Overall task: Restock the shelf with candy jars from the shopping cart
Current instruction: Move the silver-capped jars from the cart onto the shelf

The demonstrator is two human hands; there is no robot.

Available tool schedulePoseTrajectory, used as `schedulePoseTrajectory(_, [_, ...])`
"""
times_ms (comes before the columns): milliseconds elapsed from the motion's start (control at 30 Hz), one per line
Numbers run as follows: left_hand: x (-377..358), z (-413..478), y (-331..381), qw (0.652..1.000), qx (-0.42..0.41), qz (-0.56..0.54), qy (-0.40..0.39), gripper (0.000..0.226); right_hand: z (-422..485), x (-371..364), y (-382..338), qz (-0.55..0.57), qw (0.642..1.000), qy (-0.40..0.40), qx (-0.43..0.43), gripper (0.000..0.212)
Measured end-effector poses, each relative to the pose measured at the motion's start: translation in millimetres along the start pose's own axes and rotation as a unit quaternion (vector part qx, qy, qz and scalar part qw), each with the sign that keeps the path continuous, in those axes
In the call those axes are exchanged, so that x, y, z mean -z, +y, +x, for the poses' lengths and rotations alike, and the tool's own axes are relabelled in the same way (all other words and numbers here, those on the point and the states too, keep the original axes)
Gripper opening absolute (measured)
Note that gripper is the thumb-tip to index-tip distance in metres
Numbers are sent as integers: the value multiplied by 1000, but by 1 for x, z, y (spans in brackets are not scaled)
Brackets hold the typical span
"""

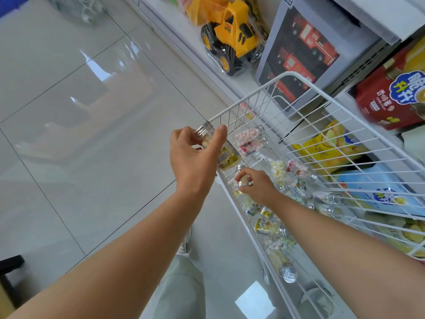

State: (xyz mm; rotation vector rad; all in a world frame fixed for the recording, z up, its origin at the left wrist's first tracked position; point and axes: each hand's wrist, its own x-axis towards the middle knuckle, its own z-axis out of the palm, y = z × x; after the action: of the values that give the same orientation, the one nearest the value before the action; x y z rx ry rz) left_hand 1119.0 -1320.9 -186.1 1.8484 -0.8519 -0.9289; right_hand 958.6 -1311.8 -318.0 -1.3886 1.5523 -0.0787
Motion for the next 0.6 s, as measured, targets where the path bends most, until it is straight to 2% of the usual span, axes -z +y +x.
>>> schedulePoseTrajectory(133, [2, -1, 3, 1000, 0, 17, -4, 45, -8, 23, -6, 103, 994, -24, 10, 24])
schedulePoseTrajectory(267, [5, -2, 14, 999, -16, 52, 4, 47, -27, 60, -23, 248, 968, -41, -4, 41])
schedulePoseTrajectory(367, [3, -7, 34, 997, -40, 70, 2, 41, -39, 90, -33, 305, 952, -38, -10, 52])
schedulePoseTrajectory(600, [-14, -20, 73, 998, -19, 17, -58, 47, -67, 143, -51, 452, 887, -92, -6, 63])
